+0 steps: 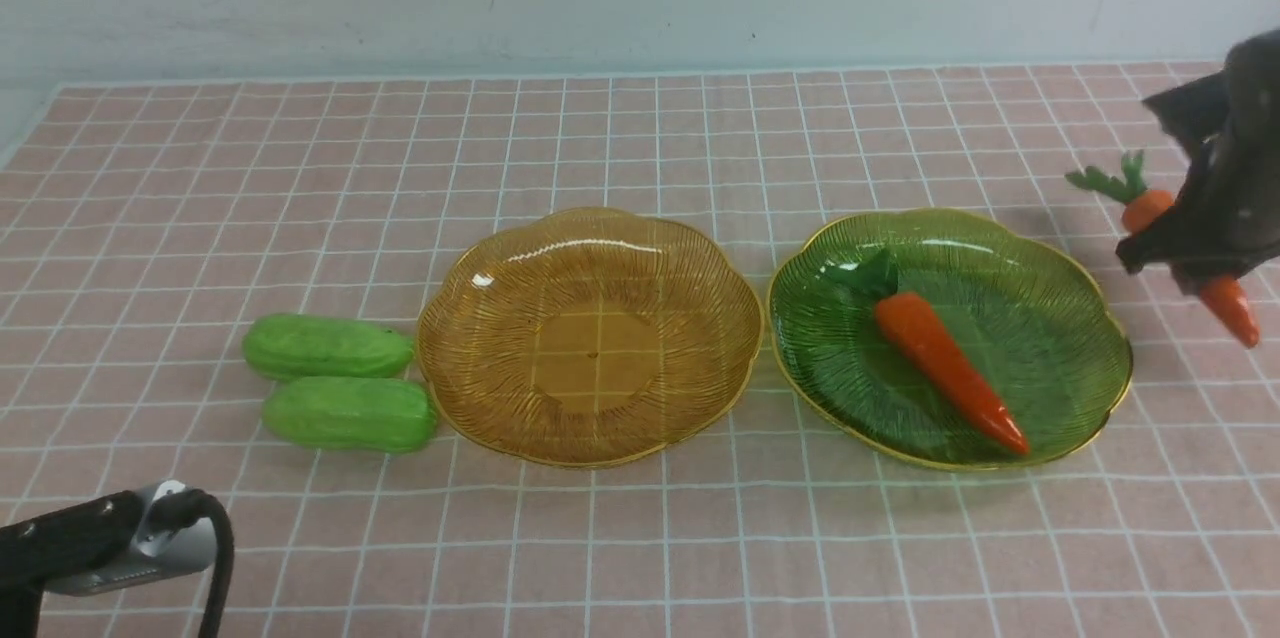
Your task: Put different types of vegetables on the plate.
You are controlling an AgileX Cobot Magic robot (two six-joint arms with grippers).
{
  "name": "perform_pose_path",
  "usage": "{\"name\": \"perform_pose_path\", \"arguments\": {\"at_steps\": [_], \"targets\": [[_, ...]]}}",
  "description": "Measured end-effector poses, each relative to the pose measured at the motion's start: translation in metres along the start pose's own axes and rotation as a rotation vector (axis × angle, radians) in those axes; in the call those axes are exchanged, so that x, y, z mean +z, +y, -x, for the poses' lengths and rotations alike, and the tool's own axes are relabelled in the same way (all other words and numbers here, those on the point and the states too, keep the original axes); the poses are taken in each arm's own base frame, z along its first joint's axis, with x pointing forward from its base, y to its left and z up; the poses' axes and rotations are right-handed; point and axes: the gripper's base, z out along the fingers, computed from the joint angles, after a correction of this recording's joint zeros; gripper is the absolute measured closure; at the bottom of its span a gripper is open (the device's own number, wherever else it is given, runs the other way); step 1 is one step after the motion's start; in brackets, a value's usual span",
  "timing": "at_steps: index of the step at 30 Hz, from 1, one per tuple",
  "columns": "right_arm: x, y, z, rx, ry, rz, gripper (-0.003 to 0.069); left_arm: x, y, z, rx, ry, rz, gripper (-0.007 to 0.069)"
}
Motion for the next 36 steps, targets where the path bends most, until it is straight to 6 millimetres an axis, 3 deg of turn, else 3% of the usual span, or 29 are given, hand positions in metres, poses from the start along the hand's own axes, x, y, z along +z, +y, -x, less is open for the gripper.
{"name": "perform_pose_path", "arguments": {"at_steps": [2,6,12,15,20,23,26,31,36], "targets": [[-0.004,0.013,0.000,0.047,0.003,0.132,0.0440,0.000,0.001,0.004,-0.003,-0.049,0.008,0.0386],[0.013,0.047,-0.002,0.047,0.068,0.287,0.0403,-0.001,0.002,0.013,-0.006,-0.146,0.024,0.0386],[0.024,0.079,-0.009,0.033,0.124,0.239,0.0083,0.000,0.006,0.024,-0.001,-0.237,0.060,0.0327],[0.020,0.087,-0.025,0.038,0.158,0.223,0.0009,0.007,0.010,0.034,-0.037,-0.201,0.101,0.0294],[-0.036,0.082,-0.066,0.038,0.123,0.233,0.0016,0.018,0.016,0.081,-0.127,-0.183,0.205,0.0288],[-0.053,0.078,-0.075,0.034,0.094,0.231,0.0046,0.032,0.022,0.109,-0.160,-0.182,0.241,0.0277],[-0.058,0.077,-0.076,0.035,0.083,0.237,0.0083,0.055,0.032,0.127,-0.224,-0.146,0.258,0.0224],[-0.058,0.078,-0.077,0.034,0.086,0.240,0.0101,0.096,0.059,0.143,-0.422,-0.196,0.275,0.0041],[-0.058,0.078,-0.077,0.032,0.086,0.240,0.0101,0.128,0.082,0.144,-0.690,-0.220,0.281,-0.0013]]}}
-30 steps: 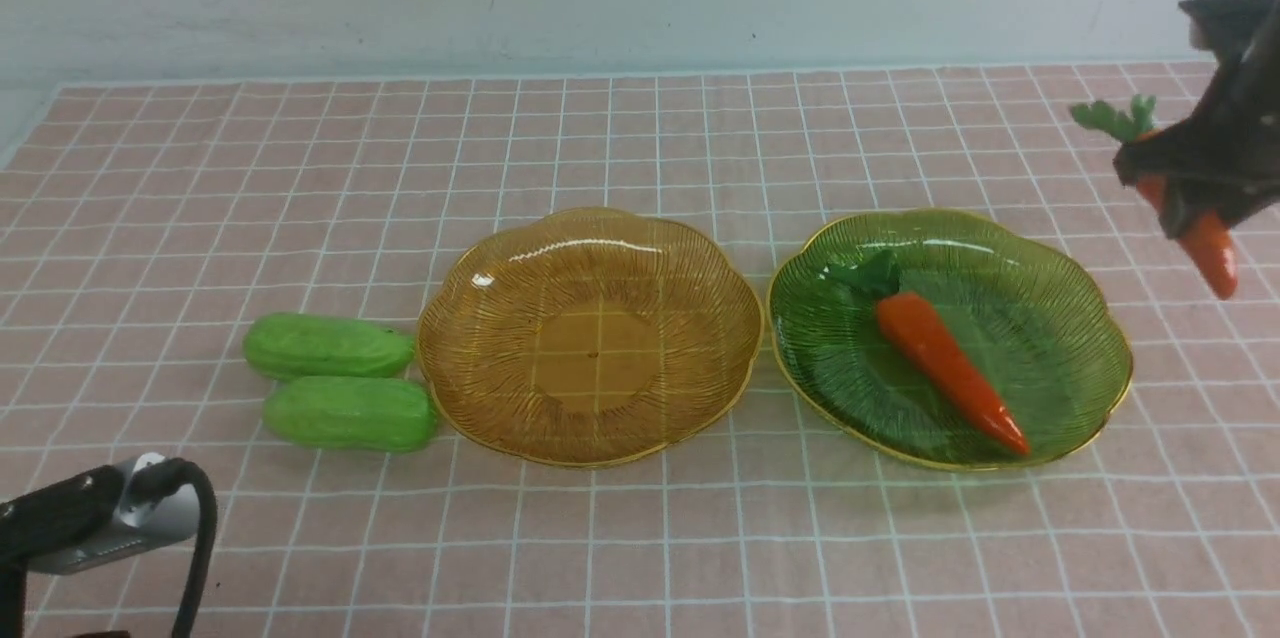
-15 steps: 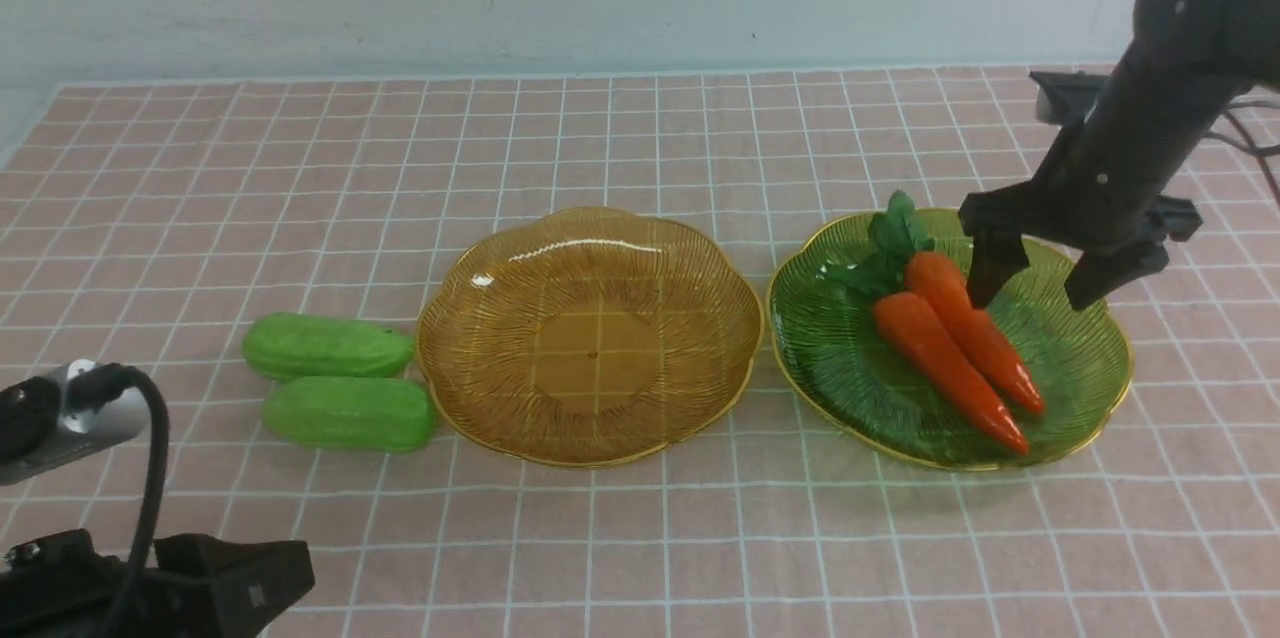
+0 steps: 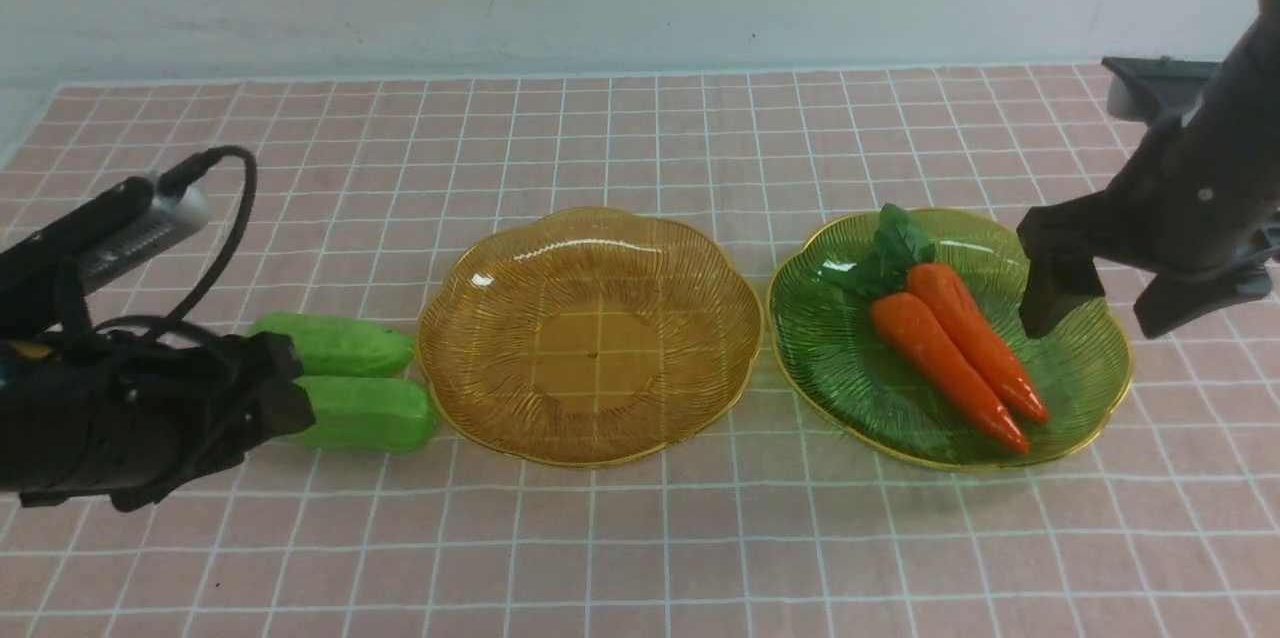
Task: Put different types of vegetables on the plate.
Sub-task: 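Put the green cucumber next to the left plate into that plate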
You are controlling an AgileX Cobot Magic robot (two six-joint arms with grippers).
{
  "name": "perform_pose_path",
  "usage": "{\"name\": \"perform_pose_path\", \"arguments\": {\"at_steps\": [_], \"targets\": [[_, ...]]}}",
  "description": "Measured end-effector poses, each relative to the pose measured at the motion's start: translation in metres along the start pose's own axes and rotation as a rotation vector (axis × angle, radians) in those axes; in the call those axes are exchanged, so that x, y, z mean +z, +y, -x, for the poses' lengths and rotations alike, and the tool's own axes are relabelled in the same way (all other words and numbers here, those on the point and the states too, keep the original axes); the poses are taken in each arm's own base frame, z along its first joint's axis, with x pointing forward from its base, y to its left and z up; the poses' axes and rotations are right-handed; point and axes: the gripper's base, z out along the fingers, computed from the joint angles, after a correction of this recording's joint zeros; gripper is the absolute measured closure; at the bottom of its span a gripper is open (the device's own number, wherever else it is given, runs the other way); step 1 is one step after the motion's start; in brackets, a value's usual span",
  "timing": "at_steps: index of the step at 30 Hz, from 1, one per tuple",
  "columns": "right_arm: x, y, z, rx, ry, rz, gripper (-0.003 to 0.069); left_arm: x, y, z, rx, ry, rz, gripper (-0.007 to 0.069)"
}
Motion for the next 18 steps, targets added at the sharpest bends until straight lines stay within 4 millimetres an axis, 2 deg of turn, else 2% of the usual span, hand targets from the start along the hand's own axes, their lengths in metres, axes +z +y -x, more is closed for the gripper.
{"name": "perform_pose_path", "arguments": {"at_steps": [3,6,10,15,18], "targets": [[0.000,0.001,0.000,0.004,0.001,0.010,0.0101,0.019,0.008,0.001,-0.152,0.001,0.030,0.0006],[0.000,0.002,0.000,0.006,0.001,0.020,0.0102,0.028,0.007,0.004,-0.272,-0.008,0.021,0.0053],[0.000,0.003,0.000,0.009,0.002,0.031,0.0102,0.032,0.006,0.006,-0.304,-0.008,0.015,0.0132],[0.000,0.004,0.000,0.005,0.003,0.041,0.0102,0.032,0.004,0.007,-0.316,-0.009,0.008,0.0286],[0.000,0.004,0.000,0.006,0.003,0.049,0.0102,0.032,0.003,0.007,-0.334,-0.010,0.005,0.0324]]}}
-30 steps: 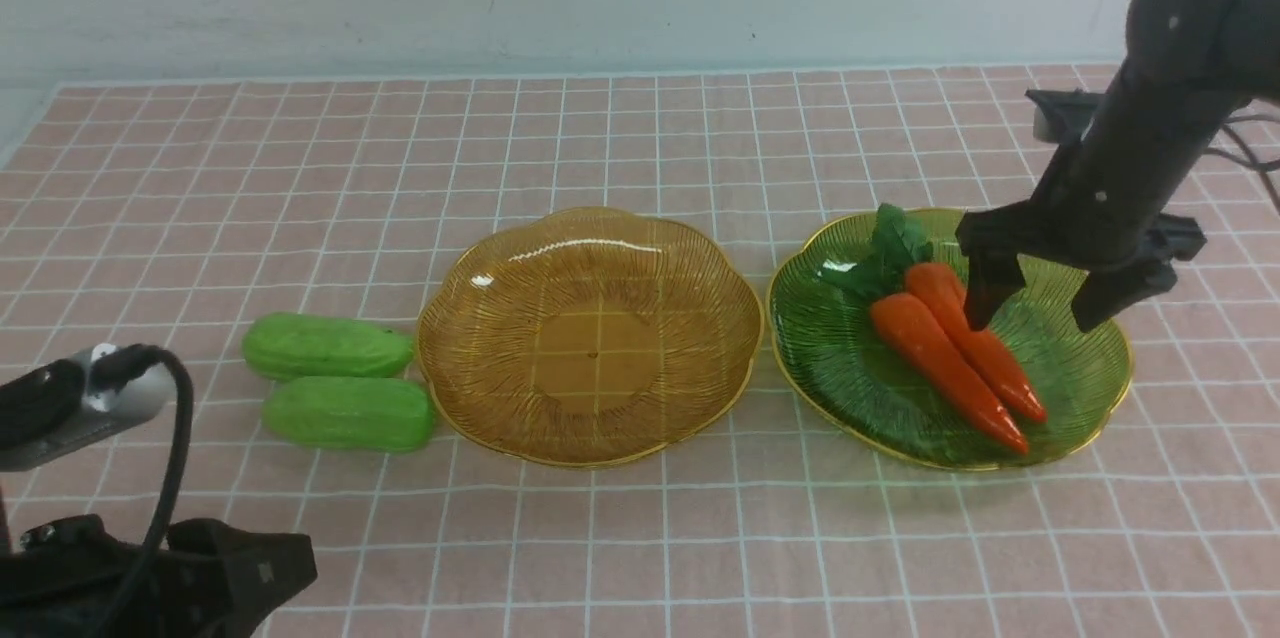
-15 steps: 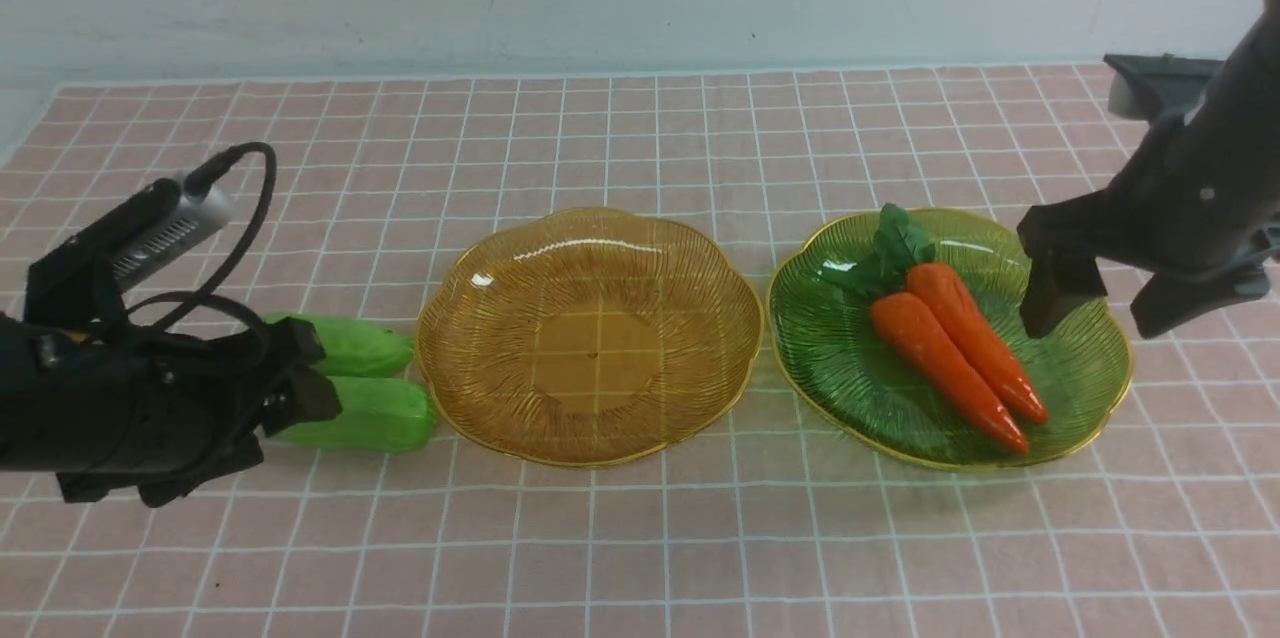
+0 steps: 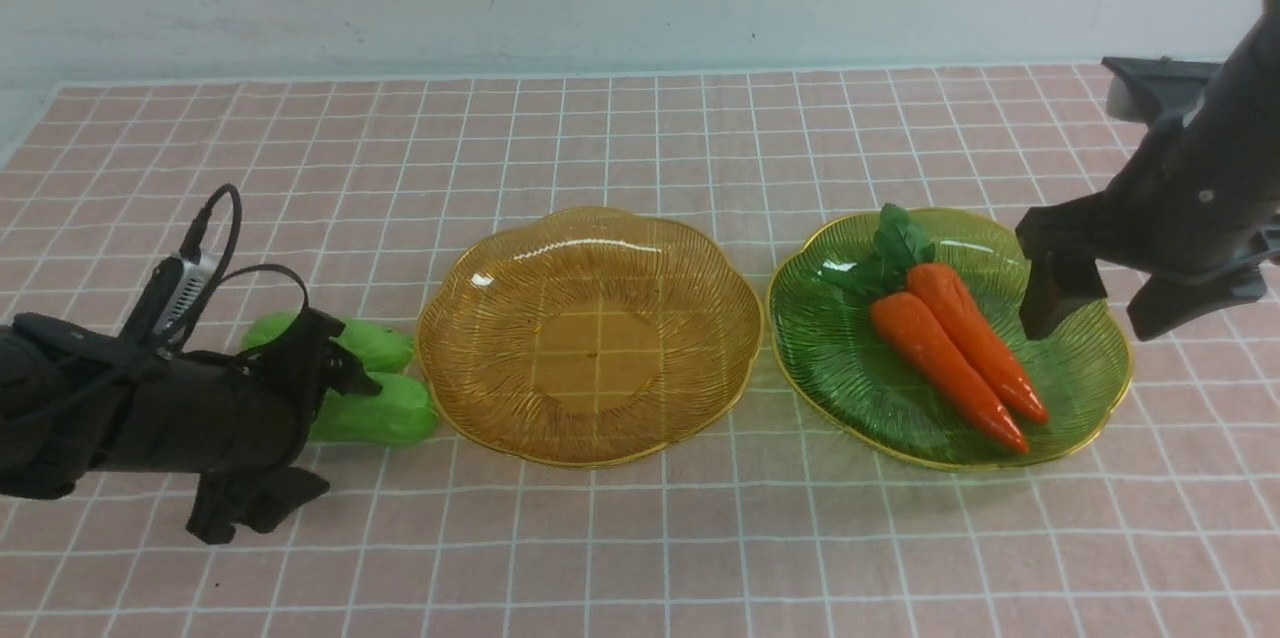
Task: Put different types of vegetables on the plate.
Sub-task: 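Put the green cucumber next to the left plate into that plate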
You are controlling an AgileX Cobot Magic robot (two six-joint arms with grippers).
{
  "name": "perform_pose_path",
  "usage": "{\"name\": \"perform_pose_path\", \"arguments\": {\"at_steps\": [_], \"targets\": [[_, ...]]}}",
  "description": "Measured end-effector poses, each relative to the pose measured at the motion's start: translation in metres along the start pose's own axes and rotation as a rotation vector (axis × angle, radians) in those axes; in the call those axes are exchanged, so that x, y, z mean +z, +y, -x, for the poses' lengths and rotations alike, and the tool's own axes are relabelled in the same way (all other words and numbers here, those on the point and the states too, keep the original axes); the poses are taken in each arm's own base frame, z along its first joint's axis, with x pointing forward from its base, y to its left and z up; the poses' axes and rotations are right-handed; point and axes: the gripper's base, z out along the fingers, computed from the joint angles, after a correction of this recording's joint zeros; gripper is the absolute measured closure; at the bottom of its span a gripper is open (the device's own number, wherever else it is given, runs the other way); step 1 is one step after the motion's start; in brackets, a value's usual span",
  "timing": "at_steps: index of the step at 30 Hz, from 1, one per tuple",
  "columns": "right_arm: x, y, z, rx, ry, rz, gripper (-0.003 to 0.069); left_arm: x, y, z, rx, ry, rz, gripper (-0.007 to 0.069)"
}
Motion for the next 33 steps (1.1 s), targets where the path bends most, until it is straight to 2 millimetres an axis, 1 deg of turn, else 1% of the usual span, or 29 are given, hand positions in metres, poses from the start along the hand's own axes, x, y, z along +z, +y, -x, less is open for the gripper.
{"name": "perform_pose_path", "arguments": {"at_steps": [5,10,14,19,22,23,24,26,28,29,33], "targets": [[0.000,0.001,0.000,-0.004,0.001,0.014,0.0102,0.000,0.000,0.000,-0.012,-0.001,-0.002,0.0356],[0.000,0.001,0.000,-0.017,0.001,0.015,0.0102,0.000,0.000,0.000,0.021,-0.001,-0.003,0.0398],[0.000,0.001,0.000,-0.022,0.001,0.015,0.0102,-0.004,-0.003,0.000,0.108,-0.009,-0.017,0.0401],[0.000,0.001,0.000,-0.025,0.001,0.015,0.0102,-0.023,-0.005,-0.003,0.314,-0.032,-0.053,0.0403],[0.000,0.001,0.000,-0.025,0.001,0.016,0.0102,-0.050,-0.019,-0.010,0.445,-0.015,-0.150,0.0403],[0.000,0.002,0.000,-0.023,0.001,0.020,0.0102,-0.062,-0.027,-0.014,0.496,0.002,-0.201,0.0403],[0.000,0.002,0.000,-0.021,0.001,0.024,0.0102,-0.070,-0.034,-0.020,0.551,0.044,-0.244,0.0403],[0.000,0.002,0.000,-0.021,0.001,0.025,0.0102,-0.078,-0.044,-0.030,0.641,0.112,-0.301,0.0403],[0.000,0.003,0.000,-0.023,0.001,0.028,0.0102,-0.084,-0.059,-0.040,0.730,0.171,-0.359,0.0404],[0.000,0.003,0.000,-0.024,0.001,0.029,0.0102,-0.085,-0.067,-0.049,0.775,0.211,-0.388,0.0404],[0.000,0.003,0.000,-0.042,0.001,0.029,0.0102,-0.077,-0.087,-0.065,0.872,0.260,-0.418,0.0404]]}}
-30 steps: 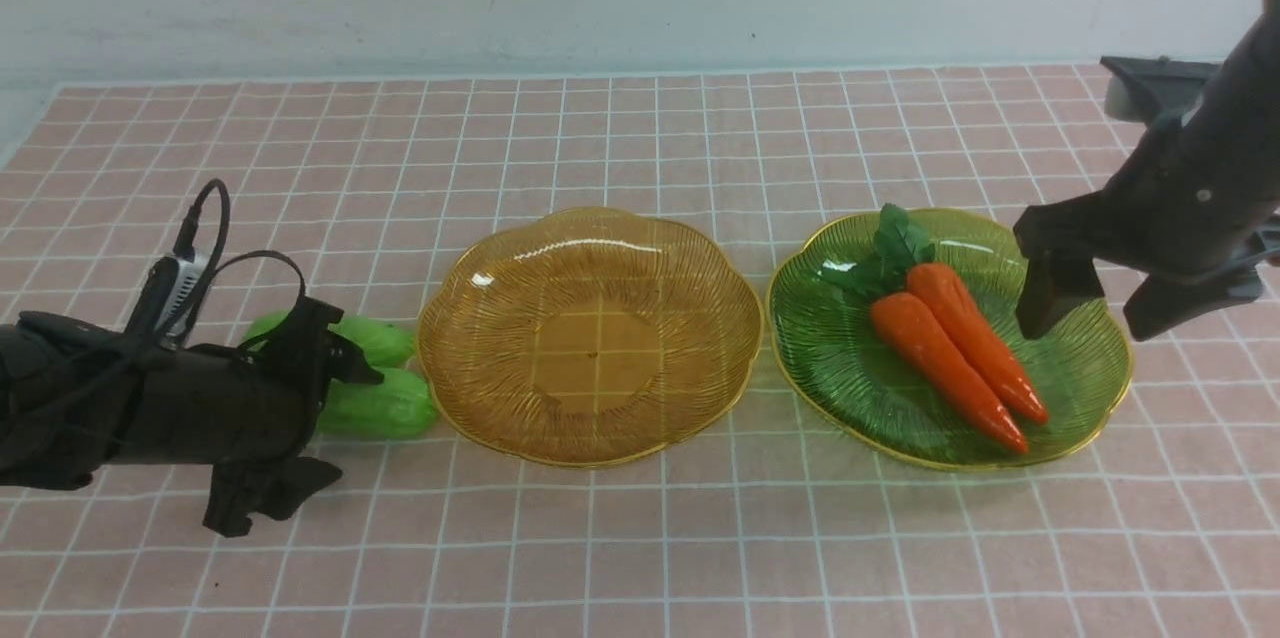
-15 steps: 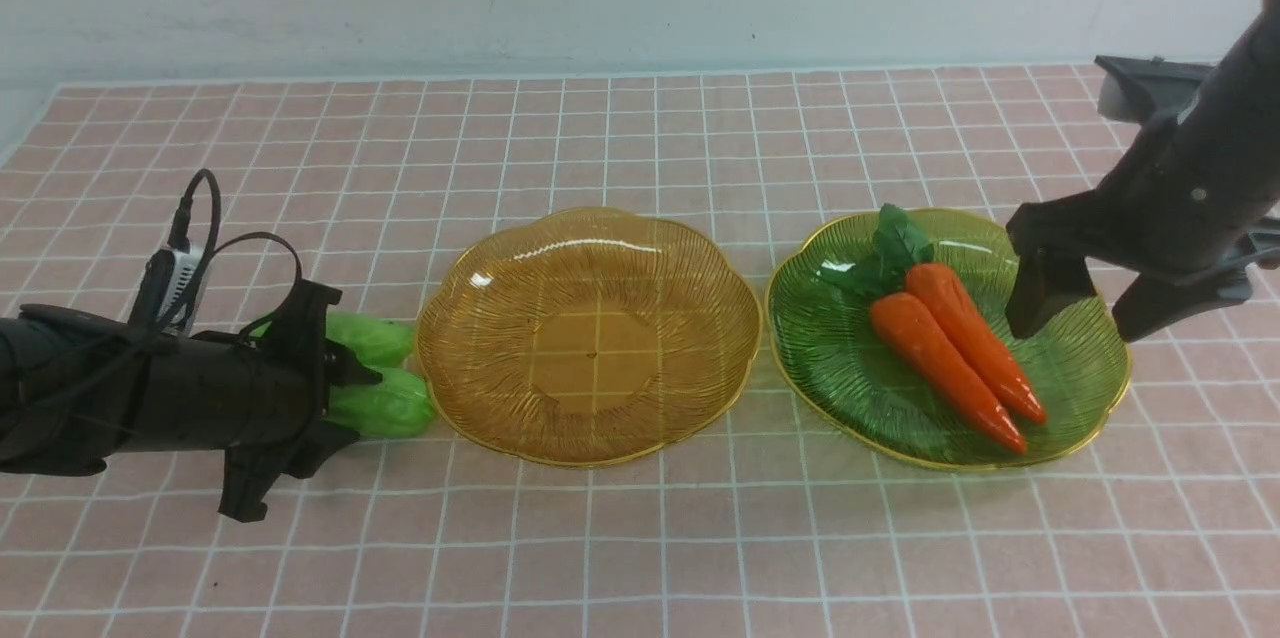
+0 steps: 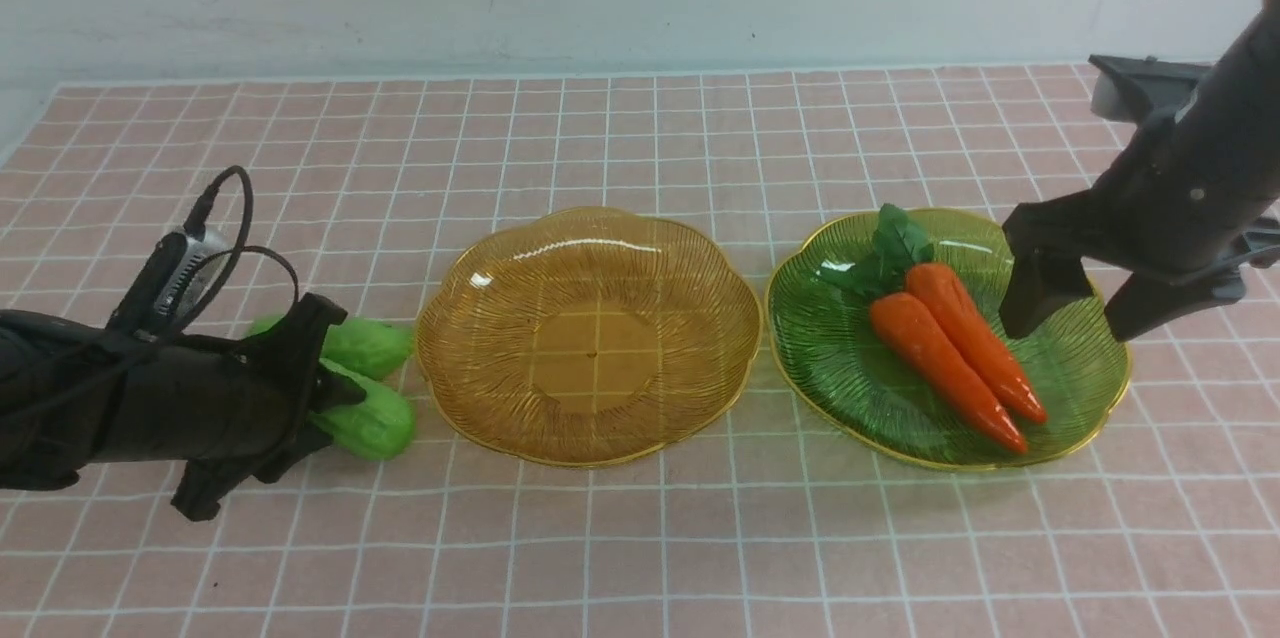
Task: Put different types of vegetables on the plate.
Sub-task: 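Put the green cucumber next to the left plate into that plate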
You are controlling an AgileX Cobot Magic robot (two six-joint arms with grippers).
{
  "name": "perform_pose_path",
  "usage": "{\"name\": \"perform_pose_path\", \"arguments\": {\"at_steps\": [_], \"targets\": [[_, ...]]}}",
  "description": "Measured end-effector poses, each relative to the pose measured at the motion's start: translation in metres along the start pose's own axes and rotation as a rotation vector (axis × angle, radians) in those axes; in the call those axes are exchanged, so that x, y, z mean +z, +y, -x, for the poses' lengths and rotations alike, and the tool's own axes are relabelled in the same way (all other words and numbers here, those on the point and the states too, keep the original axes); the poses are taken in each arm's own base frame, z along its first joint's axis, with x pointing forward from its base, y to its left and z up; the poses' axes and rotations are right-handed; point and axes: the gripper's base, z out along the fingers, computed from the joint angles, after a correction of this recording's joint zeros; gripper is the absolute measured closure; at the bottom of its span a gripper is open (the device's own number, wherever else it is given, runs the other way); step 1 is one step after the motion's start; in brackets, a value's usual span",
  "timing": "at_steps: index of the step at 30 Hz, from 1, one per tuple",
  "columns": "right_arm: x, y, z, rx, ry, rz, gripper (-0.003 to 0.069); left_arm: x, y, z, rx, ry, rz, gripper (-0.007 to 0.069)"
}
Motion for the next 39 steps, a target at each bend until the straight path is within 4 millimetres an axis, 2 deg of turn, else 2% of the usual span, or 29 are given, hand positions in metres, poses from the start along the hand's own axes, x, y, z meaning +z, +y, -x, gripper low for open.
{"name": "perform_pose_path", "arguments": {"at_steps": [5,9,12,16,19,24,29,33,39], "targets": [[0.000,0.000,0.000,-0.016,0.000,0.002,0.0102,0.026,0.000,0.007,0.065,0.048,0.023,0.0384],[0.000,0.000,0.000,-0.019,0.000,0.003,0.0102,0.043,0.012,0.010,0.037,0.075,0.053,0.0311],[0.000,0.001,0.000,-0.018,0.000,0.006,0.0102,0.053,0.020,0.009,0.001,0.088,0.076,0.0221],[0.000,0.001,0.000,-0.018,0.000,0.006,0.0102,0.055,0.028,0.011,-0.028,0.086,0.092,0.0092],[0.000,0.001,0.000,-0.018,0.000,0.006,0.0102,0.043,0.040,0.024,-0.107,0.039,0.111,0.0050],[0.000,0.001,0.000,-0.018,0.000,0.006,0.0102,0.012,0.072,0.049,-0.281,-0.067,0.158,0.0067],[0.000,0.001,0.000,-0.017,0.000,0.007,0.0102,-0.021,0.116,0.067,-0.584,-0.153,0.202,0.0139],[0.000,0.001,0.000,-0.018,0.000,0.007,0.0102,-0.016,0.130,0.065,-0.695,-0.141,0.215,0.0164],[0.000,0.001,0.000,-0.018,0.000,0.007,0.0102,-0.001,0.142,0.058,-0.761,-0.089,0.233,0.0167]]}}
